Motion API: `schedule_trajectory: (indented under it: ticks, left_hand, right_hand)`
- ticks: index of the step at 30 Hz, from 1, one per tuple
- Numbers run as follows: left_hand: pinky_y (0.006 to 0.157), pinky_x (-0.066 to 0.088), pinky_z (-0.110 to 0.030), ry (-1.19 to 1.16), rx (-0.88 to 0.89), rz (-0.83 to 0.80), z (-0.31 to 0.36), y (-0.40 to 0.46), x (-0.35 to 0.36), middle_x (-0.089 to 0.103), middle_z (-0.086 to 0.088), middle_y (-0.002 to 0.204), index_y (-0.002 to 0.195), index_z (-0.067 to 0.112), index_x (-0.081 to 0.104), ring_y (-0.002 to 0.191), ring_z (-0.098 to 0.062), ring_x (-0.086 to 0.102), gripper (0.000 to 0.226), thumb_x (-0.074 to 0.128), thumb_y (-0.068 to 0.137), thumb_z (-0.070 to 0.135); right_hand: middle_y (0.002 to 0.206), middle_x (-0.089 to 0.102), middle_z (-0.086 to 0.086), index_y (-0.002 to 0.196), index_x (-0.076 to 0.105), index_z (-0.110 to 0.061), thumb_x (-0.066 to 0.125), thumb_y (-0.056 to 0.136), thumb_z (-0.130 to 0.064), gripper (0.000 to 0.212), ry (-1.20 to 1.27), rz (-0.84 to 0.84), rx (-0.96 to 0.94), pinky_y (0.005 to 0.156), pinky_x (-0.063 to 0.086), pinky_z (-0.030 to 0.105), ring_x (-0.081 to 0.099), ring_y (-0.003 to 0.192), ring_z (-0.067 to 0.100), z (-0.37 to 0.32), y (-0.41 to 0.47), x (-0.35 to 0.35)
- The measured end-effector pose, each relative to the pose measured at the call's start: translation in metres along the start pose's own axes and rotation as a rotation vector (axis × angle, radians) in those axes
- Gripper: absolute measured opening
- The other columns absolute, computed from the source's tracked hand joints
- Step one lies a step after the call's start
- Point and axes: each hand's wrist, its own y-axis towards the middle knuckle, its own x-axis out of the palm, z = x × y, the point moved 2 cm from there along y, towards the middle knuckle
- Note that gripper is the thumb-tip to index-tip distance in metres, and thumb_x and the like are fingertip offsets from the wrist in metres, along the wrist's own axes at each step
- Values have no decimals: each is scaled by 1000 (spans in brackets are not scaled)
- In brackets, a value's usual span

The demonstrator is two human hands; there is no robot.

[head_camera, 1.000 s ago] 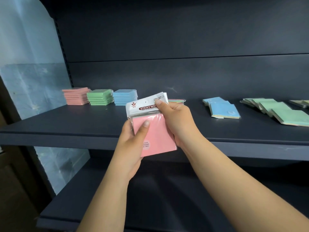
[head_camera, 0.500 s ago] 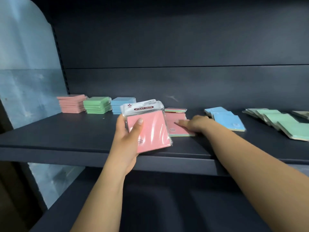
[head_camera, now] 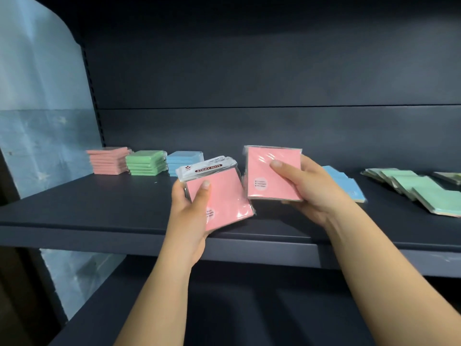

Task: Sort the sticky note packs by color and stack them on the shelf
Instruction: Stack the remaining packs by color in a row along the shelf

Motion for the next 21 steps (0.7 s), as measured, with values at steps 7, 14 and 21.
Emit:
schedule_trajectory:
  ticks: [7,14,21]
  left_hand:
    - [81,55,-42,-1,-63,-19,2,-6,4,64,4,112,98,32,52,101,-18,63,7,49,95,26]
    - [73,57,-39,-21,-63,-175,6,-15,7,67,4,105,102,28,51,91,-15,68,42,64,65,44]
    - [65,57,-31,-51,-42,-295,11,-17,6,70,8,98,104,27,51,89,-12,68,40,64,67,26]
  right_hand:
    - [116,59,-10,148,9,-36,63,84,-2,91,-84,-75,-110,87,52,27,62,100,10,9,-8,21]
    - [103,34,-46,146,8,-42,63,89,-22,82,-363,-130,-133,74,38,-4,42,88,-34,17,-14,37]
    - [110,69,0,115,59,-18,57,85,-49,43,45,-184,209,87,51,34,66,95,18,21,-13,45]
